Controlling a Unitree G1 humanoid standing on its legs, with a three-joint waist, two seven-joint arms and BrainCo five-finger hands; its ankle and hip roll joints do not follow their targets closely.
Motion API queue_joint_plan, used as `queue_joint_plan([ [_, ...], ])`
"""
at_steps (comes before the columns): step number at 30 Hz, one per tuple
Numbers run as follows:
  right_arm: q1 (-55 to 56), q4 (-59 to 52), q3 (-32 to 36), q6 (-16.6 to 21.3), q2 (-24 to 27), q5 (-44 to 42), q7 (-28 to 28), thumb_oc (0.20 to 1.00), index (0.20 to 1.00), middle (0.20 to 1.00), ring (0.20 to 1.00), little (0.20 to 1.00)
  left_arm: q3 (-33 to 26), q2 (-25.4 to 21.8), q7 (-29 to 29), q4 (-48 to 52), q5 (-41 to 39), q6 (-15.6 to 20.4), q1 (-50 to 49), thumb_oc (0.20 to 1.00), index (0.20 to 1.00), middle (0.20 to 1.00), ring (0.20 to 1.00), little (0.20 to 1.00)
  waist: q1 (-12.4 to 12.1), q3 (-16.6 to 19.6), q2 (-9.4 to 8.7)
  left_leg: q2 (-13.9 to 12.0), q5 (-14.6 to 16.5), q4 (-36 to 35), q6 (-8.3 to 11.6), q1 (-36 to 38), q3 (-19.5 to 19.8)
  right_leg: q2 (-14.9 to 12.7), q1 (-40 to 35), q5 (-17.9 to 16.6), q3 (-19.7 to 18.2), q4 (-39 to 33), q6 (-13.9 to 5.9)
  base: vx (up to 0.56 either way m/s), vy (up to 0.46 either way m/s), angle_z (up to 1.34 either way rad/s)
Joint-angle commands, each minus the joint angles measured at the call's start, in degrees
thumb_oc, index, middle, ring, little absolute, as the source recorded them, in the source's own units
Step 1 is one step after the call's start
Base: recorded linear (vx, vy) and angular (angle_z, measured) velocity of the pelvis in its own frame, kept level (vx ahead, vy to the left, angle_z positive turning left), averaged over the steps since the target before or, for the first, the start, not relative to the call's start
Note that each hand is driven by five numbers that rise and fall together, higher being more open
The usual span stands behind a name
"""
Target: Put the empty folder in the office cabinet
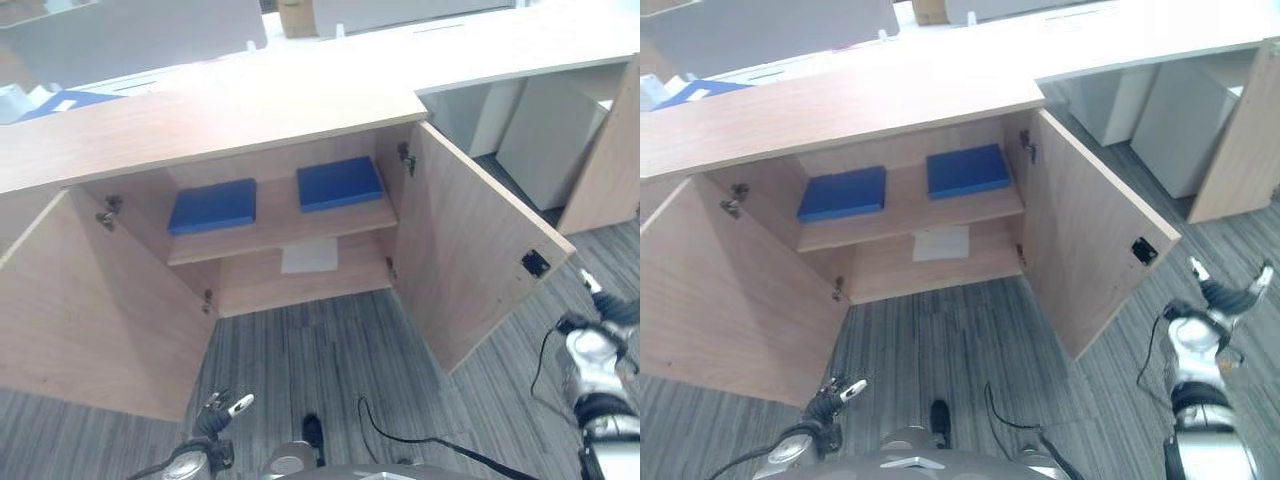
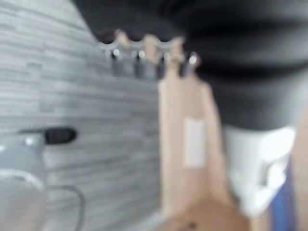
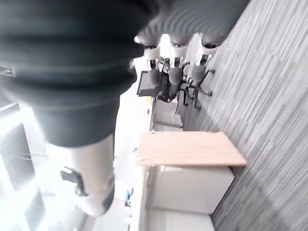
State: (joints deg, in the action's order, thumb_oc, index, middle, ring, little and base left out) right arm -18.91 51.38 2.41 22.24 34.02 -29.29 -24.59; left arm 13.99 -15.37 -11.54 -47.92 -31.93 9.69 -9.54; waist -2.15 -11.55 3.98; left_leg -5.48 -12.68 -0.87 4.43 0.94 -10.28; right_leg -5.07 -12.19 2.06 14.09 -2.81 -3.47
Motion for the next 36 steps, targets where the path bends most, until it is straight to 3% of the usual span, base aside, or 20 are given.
queue_joint_plan([
  [1,-3.3,-0.8,-2.3,-2.9,2.7,1.2,7.8,1.000,1.000,1.000,1.000,1.000,0.8,-2.8,-1.2,-0.2,4.8,1.0,3.0,1.000,1.000,1.000,1.000,1.000,0.7,-0.9,-3.40,-0.5,15.8,6.5,-1.57,0.5,0.4,-2.1,6.1,0.8,-1.6,3.4,1.45,0.04,0.110,-0.22],
  [3,-3.9,-1.3,-2.9,-3.8,3.3,1.6,9.3,1.000,1.000,1.000,1.000,1.000,0.7,-2.9,-1.2,-0.4,5.3,0.7,2.8,1.000,1.000,1.000,1.000,1.000,1.0,-0.6,-3.19,-1.6,15.0,4.8,-1.00,1.5,-0.2,-2.3,6.6,0.6,-1.3,3.1,1.17,0.05,0.151,0.09],
  [4,-4.6,-1.6,-3.8,-4.7,3.7,0.6,11.3,1.000,1.000,1.000,1.000,1.000,0.8,-2.9,-0.3,-0.1,6.8,-0.5,2.8,1.000,1.000,1.000,1.000,1.000,0.9,-0.7,-2.49,-2.6,13.1,1.7,-0.37,2.0,0.2,-2.6,7.2,0.3,-0.9,3.4,0.69,0.05,0.132,0.31],
  [10,-7.6,-0.4,-5.4,-6.3,4.4,0.1,18.1,1.000,1.000,1.000,1.000,1.000,0.3,-3.9,1.4,0.0,7.0,-1.1,2.0,1.000,1.000,1.000,1.000,1.000,-0.3,-1.9,-1.50,-2.1,11.6,-1.5,0.13,2.0,2.2,-3.5,7.9,-1.7,-0.3,1.7,-0.91,0.02,0.069,0.19],
  [20,-14.0,1.6,-9.7,-5.6,3.7,-3.8,32.0,1.000,1.000,1.000,1.000,1.000,-3.2,-4.6,0.6,-3.6,6.5,3.9,-0.5,1.000,1.000,1.000,1.000,1.000,-3.6,-1.7,-0.64,-0.9,11.3,-3.6,0.82,2.4,2.9,-4.1,6.6,-2.6,2.7,-1.7,-1.45,0.01,0.037,0.07],
  [25,-13.2,-5.0,-13.7,-5.3,0.9,-1.2,33.3,1.000,1.000,1.000,1.000,1.000,-4.5,-4.3,0.8,-3.2,7.0,4.4,-1.3,1.000,1.000,1.000,1.000,1.000,-4.1,-1.3,-1.29,-0.9,11.4,-3.5,0.85,2.7,3.0,-4.1,5.8,-2.6,3.2,-2.0,-1.57,0.04,0.020,0.08],
  [30,-9.6,-12.5,-20.7,-6.1,-3.0,7.8,36.2,1.000,1.000,1.000,1.000,1.000,-5.6,-3.6,0.8,-1.7,7.9,3.9,-1.8,1.000,1.000,1.000,1.000,1.000,-4.9,-1.0,-2.14,-1.0,11.8,-3.4,0.58,3.5,2.9,-4.3,4.7,-2.5,3.8,-2.2,-1.79,0.04,0.006,0.02],
  [36,-13.9,-11.5,-28.9,-6.7,-8.3,9.3,33.3,1.000,1.000,1.000,1.000,1.000,-4.5,-3.4,2.9,-1.4,7.1,4.4,-1.0,1.000,1.000,1.000,1.000,1.000,-7.2,-0.2,-2.67,-0.8,11.8,-4.1,0.40,3.9,3.9,-4.3,4.0,-2.5,5.4,-2.2,-2.02,0.02,-0.001,0.11],
])
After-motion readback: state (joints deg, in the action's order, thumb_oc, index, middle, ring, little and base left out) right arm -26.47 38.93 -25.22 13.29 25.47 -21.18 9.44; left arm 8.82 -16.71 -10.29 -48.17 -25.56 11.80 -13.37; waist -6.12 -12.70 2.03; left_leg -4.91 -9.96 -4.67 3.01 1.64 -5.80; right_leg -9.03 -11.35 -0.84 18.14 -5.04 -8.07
